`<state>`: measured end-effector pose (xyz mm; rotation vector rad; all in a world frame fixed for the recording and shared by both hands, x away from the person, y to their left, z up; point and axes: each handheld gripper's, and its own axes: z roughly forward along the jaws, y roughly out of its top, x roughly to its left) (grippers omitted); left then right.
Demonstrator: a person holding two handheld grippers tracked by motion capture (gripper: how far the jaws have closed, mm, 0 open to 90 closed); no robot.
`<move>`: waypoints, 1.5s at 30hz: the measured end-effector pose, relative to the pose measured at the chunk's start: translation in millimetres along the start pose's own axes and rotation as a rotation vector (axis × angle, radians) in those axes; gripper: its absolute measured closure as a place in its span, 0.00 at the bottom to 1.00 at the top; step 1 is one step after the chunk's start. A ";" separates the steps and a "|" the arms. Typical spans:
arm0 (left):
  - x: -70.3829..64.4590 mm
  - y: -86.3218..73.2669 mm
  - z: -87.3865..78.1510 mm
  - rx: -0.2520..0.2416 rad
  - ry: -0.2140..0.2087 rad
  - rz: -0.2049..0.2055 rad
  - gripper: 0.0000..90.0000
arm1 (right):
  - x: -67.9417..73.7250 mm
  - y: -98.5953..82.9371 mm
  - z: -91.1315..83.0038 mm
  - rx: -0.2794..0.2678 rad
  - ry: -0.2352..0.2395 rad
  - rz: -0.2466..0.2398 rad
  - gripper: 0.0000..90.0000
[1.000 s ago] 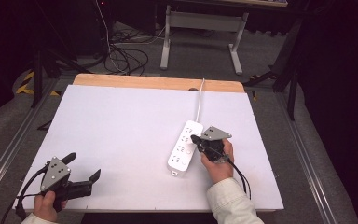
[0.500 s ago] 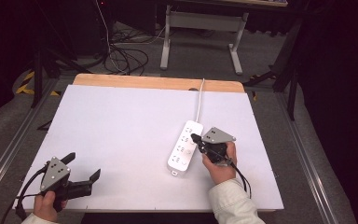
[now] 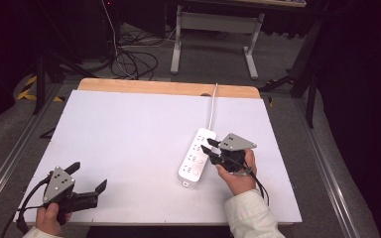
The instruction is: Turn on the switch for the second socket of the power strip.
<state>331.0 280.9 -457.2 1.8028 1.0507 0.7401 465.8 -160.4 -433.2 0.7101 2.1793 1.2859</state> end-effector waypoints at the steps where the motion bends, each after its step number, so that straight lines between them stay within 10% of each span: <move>1: 0.1 0.0 0.0 -0.001 0.001 0.001 0.03 | 0.1 1.8 -2.0 -0.011 -0.003 0.003 0.56; 15: -0.3 0.4 -0.8 -0.007 -0.001 -0.003 0.03 | -0.3 11.9 -32.2 -0.033 0.058 0.078 0.26; 45: 1.5 4.8 -10.8 -0.036 0.010 0.002 0.03 | -12.5 -53.1 -75.6 -0.025 0.089 0.174 0.14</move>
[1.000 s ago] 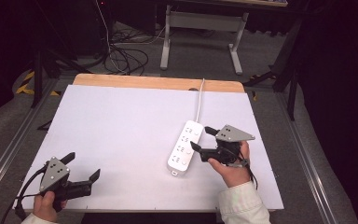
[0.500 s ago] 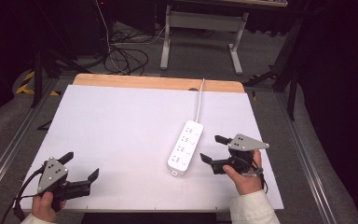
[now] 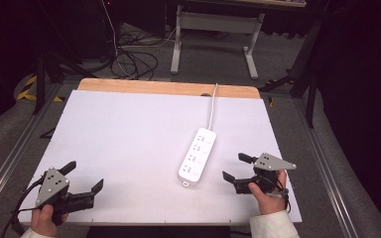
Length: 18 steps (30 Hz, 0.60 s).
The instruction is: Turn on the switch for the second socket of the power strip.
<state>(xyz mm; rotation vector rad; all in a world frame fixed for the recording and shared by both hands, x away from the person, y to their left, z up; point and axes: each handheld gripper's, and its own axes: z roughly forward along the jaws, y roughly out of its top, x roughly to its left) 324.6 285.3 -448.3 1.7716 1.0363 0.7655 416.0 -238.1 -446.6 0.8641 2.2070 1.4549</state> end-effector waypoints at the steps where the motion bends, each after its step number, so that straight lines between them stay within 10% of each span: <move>1: 0.4 0.4 -0.6 0.001 0.002 0.006 0.03 | -0.5 -1.8 -0.4 0.004 -0.003 -0.002 0.14; 18: 3.1 -4.0 -2.7 0.013 0.012 0.000 0.03 | 1.3 -28.4 -2.9 0.084 -0.024 -0.026 0.14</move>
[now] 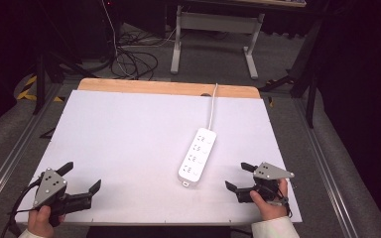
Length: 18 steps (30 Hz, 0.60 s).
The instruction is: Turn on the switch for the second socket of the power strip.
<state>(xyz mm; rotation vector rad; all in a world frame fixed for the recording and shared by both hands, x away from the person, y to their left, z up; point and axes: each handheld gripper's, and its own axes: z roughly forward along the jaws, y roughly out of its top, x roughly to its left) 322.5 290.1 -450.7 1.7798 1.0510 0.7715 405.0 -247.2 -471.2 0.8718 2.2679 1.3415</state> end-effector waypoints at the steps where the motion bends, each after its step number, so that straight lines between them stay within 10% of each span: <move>1: -0.3 -0.4 0.2 0.001 0.000 -0.002 0.03 | -0.1 -1.5 -0.1 0.002 -0.001 0.002 0.14; 18: 1.7 -4.3 3.5 -0.017 0.015 -0.003 0.03 | 5.2 -15.6 9.8 0.115 -0.004 0.010 0.14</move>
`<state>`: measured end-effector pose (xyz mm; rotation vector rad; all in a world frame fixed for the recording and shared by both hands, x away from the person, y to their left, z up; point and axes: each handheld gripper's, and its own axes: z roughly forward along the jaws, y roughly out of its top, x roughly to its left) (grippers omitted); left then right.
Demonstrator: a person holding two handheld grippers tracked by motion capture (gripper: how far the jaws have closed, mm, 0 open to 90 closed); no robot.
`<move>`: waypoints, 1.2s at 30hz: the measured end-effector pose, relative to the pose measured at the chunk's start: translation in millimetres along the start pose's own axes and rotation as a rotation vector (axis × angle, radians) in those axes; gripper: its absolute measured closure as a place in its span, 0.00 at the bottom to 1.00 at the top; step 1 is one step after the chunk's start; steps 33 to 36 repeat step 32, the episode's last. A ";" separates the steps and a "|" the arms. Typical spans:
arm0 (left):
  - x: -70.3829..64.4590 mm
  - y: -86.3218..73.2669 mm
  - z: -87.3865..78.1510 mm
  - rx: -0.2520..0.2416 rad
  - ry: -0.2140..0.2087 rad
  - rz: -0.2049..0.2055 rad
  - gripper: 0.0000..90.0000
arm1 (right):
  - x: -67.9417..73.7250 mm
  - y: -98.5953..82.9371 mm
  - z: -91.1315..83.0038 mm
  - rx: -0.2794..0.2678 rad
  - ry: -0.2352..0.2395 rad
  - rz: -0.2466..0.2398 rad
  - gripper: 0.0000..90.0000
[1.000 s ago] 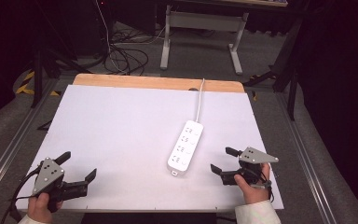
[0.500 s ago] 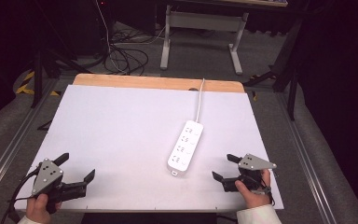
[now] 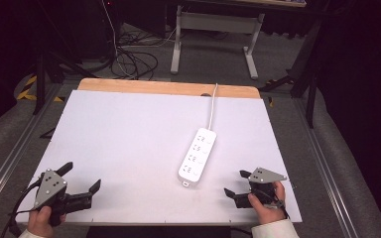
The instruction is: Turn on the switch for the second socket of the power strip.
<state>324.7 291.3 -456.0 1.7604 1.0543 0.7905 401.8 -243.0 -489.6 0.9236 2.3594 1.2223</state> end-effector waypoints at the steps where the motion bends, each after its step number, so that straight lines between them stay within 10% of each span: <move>1: -0.2 -0.2 0.5 0.000 0.000 -0.001 0.03 | 0.7 0.6 0.7 0.000 -0.001 -0.005 0.14; 36: 2.1 -3.5 0.0 -0.007 0.016 -0.007 0.02 | 4.2 8.1 -8.4 -0.101 -0.024 -0.060 0.15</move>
